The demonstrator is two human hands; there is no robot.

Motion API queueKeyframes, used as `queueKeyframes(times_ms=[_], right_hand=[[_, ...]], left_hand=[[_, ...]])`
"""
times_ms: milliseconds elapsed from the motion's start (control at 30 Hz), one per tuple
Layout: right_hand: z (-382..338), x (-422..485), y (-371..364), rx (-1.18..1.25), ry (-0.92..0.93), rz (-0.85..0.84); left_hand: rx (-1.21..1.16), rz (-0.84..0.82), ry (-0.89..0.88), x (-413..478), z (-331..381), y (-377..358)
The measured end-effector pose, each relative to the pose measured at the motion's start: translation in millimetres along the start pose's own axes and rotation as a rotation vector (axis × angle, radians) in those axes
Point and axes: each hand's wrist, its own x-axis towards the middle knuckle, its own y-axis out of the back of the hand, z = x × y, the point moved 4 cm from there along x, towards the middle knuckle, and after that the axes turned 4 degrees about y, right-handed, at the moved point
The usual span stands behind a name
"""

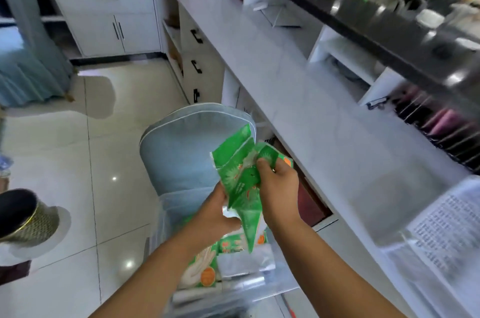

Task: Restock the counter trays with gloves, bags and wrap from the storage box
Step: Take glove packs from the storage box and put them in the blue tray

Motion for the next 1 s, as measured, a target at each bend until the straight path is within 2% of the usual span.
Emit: queueKeyframes(times_ms=[67,133,233,300,367,433,500,633,700,867,1000], right_hand=[[-4.1,-3.0,7.5,0.079,-0.030,0.059],[-5.6,-5.4,15.3,0.158,-0.036,0.076],[-6.8,-7.0,35.2,0.172,-0.022,0.046],[-6.1,-8.7,59.3,0.135,0.048,0.023],[-4.0,-10.7,94.9,-0.010,0.155,0.087],[4.1,-13.8,133.9,-0.261,0.185,0.152],[15.7,-19.8,168.4,-0.404,0.101,0.136],[29.5,-41.2,222.6,-0.507,-0.100,-0.027],[30.4,-51.6,247.7,-0.438,-0.110,-0.017],[27.3,-76.9,318.3,0.011,-0.128,0.178],[33.6,-99.0,384.4,0.158,-0.131,0.300]], left_hand=[[0.034,0.084,-0.070,-1.4,11.2,-4.7],[-0.079,0.116,-0.091,1.9,22.7,-11.2],[-0.261,0.149,-0.036,6.3,28.8,-19.3],[-0.250,0.138,0.015,9.3,26.9,-24.5],[-0.215,0.093,0.025,12.2,29.1,-34.5],[-0.214,0.067,0.012,16.0,36.3,-48.4],[-0.259,0.059,0.025,20.8,43.9,-65.8],[-0.368,0.049,0.105,32.8,59.8,-110.1],[-0.405,0.017,0.099,35.1,70.9,-139.5],[-0.523,-0.114,0.180,24.6,91.2,-233.1],[-0.508,-0.238,0.130,1.4,109.4,-318.6]])
